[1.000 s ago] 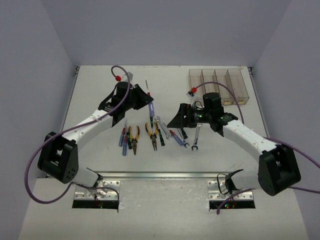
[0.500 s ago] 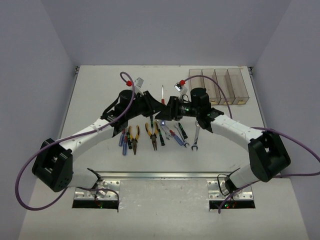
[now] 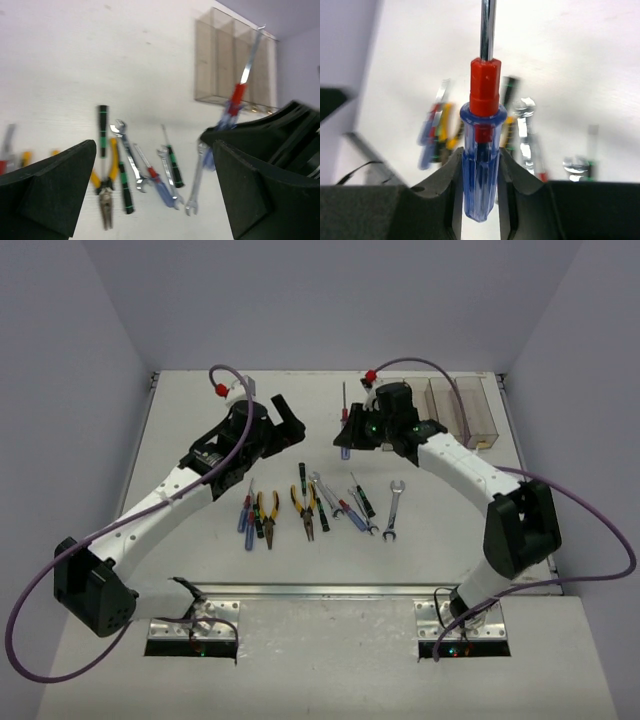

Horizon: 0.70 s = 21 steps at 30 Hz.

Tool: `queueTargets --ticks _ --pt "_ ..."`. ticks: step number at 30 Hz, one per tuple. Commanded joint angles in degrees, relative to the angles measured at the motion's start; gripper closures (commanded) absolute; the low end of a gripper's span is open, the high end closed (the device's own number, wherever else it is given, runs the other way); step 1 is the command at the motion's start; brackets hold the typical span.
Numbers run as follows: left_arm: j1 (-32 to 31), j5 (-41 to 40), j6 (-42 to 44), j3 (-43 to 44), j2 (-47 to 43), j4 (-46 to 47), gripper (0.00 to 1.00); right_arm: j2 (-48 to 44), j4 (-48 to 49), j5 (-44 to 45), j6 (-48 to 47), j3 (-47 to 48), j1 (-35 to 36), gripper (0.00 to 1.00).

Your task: Sort the tools into containers

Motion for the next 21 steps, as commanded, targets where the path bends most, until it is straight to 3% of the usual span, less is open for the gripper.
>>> queueTargets --ticks 1,3,8,13,16,17,18,20,21 --pt "-0.11 -14.52 6.94 2.16 -5.82 -14.94 0.0 6.49 -17.43 16.08 -11.31 10.94 -6.6 1.0" --pt "-0.17 -14.46 11.04 3.71 -5.99 -20.08 0.0 12.9 -20.6 21.98 -14.12 17.15 -10.43 1.0" --pt "-0.17 -17.36 16.67 2.62 -5.99 -27.11 0.0 26.94 -27.91 25.21 -20.58 35.66 -13.63 1.0" --pt "-0.17 -24.81 17.47 -0.8 -2.76 -29.69 0.0 36.79 -29.66 27.1 -25.62 46.21 -13.86 1.0" --pt "-0.08 -24.35 17.39 -2.54 -1.16 -28.6 0.0 39.45 -30.08 27.54 -26.49 48.65 -14.59 0.97" --pt "-0.08 -23.47 17.56 -3.5 -0.99 -27.58 0.0 40.08 -30.23 27.45 -26.63 49.49 -14.94 0.95" --pt "-0.01 -22.67 17.57 -4.43 -0.98 -27.1 0.0 40.36 -30.5 27.19 -26.7 49.84 -15.08 0.79" --pt "0.51 -21.38 17.87 -5.15 -0.38 -25.6 0.0 40.13 -31.04 26.47 -26.5 49.72 -15.2 0.61" --pt "1.05 -20.6 17.95 -5.29 0.12 -25.27 0.0 39.89 -31.32 25.99 -26.31 49.58 -15.2 0.46"
